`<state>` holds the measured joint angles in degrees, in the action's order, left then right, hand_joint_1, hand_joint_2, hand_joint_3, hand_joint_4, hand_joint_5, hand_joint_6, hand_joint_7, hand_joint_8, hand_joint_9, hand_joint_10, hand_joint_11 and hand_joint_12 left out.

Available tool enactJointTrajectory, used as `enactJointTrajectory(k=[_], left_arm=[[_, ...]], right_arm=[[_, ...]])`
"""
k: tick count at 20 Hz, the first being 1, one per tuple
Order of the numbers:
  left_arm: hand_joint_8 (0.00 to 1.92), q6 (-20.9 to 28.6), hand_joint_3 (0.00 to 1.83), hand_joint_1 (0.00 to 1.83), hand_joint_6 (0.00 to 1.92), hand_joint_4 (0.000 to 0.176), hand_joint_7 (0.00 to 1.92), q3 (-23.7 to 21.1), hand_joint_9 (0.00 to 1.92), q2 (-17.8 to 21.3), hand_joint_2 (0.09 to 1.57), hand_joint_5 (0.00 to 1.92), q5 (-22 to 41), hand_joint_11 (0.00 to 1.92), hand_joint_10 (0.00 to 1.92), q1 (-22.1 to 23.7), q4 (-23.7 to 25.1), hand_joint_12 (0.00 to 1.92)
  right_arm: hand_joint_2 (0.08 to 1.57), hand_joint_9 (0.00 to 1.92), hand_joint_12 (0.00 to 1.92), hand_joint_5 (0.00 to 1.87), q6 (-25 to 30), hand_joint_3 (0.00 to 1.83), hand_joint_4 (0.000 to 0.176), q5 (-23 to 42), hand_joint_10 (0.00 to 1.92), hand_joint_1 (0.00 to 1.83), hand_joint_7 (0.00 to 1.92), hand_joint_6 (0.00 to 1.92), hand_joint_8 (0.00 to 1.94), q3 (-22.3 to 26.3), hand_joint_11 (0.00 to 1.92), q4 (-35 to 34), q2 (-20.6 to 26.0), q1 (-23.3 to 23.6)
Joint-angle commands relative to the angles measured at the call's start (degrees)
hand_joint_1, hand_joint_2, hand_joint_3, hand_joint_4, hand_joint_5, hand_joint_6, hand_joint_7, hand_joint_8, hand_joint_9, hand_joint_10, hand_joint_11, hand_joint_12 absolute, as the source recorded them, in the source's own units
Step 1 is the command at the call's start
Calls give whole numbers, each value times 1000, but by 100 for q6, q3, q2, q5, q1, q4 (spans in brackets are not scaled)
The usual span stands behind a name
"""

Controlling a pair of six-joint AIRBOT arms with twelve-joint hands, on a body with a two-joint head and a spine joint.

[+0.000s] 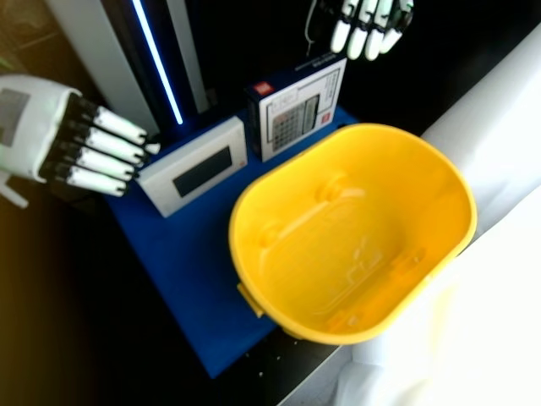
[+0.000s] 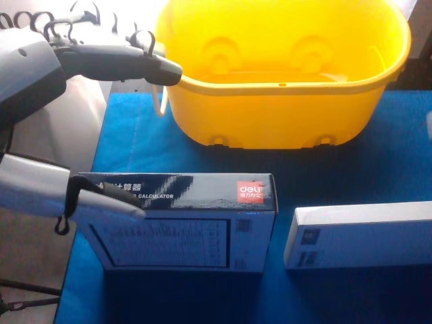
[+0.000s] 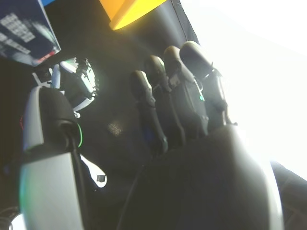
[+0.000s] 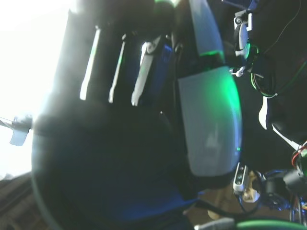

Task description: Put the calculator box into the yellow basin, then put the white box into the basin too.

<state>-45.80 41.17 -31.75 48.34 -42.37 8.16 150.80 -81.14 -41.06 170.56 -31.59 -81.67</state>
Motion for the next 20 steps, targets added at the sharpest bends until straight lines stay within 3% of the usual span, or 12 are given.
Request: enactJointTrajectory(k=[1, 4, 9, 10, 12, 13, 14, 15, 17, 19, 20], left_arm=[[11, 7, 4, 765, 6, 23, 355, 11, 225, -25, 778, 516, 719, 0, 177, 78, -111, 951], [5, 8, 2, 750, 2, 26, 366, 4, 252, -28, 788, 509, 704, 0, 141, 77, -112, 958], [11, 10, 4, 661, 2, 0, 434, 22, 373, -261, 815, 530, 545, 0, 154, -265, -360, 1225], [3, 10, 0, 640, 0, 2, 421, 43, 367, -300, 799, 510, 558, 0, 142, -352, -428, 1221], [7, 10, 8, 553, 2, 23, 436, 120, 369, -425, 830, 513, 510, 0, 128, -564, -622, 1182], [5, 10, 6, 623, 3, 28, 387, 166, 318, -493, 840, 482, 456, 0, 94, -610, -681, 1004], [1, 10, 7, 610, 0, 37, 358, 229, 305, -576, 852, 461, 369, 0, 74, -641, -738, 998], [3, 10, 7, 649, 4, 10, 361, 262, 325, -618, 865, 469, 326, 0, 69, -652, -766, 1060], [4, 10, 3, 655, 9, 8, 370, 419, 333, -831, 862, 490, 111, 0, 60, -666, -849, 1094], [9, 10, 3, 608, 10, 13, 399, 568, 345, -1042, 871, 514, -157, 0, 58, -698, -922, 1148], [2, 10, 6, 659, 7, 0, 380, 611, 331, -1107, 886, 513, -220, 0, 53, -723, -948, 1132]], right_arm=[[768, 362, 864, 398, 35, 46, 0, -710, 16, 742, 455, 13, 3, -36, 0, 53, 5, 38], [772, 364, 863, 399, 35, 38, 0, -710, 12, 742, 456, 11, 2, -35, 0, 52, 2, 38], [775, 366, 863, 379, 35, 32, 0, -539, 10, 743, 457, 1, 2, -84, 0, -8, -169, 35], [776, 365, 862, 400, 35, 31, 0, -470, 9, 742, 456, 9, 1, -105, 0, -19, -208, 35], [776, 366, 862, 379, 36, 28, 0, -302, 9, 743, 457, 0, 1, -175, 0, -83, -329, 35], [779, 403, 1039, 370, 36, 18, 0, -230, 19, 689, 407, 0, 2, -208, 0, -115, -384, 34], [776, 397, 1132, 364, 36, 11, 0, -143, 14, 637, 372, 0, 2, -252, 0, -163, -450, 34], [764, 417, 1177, 357, 36, 4, 0, -86, 22, 676, 371, 0, 3, -281, 0, -190, -491, 35], [756, 317, 904, 344, 36, 0, 0, 79, 9, 693, 328, 0, 0, -365, 0, -234, -643, 37], [731, 361, 1048, 365, 36, 0, 0, 218, 23, 685, 364, 7, 12, -435, 0, -264, -803, 47], [750, 339, 995, 345, 36, 1, 0, 247, 11, 715, 346, 4, 3, -455, 0, -271, -850, 49]])
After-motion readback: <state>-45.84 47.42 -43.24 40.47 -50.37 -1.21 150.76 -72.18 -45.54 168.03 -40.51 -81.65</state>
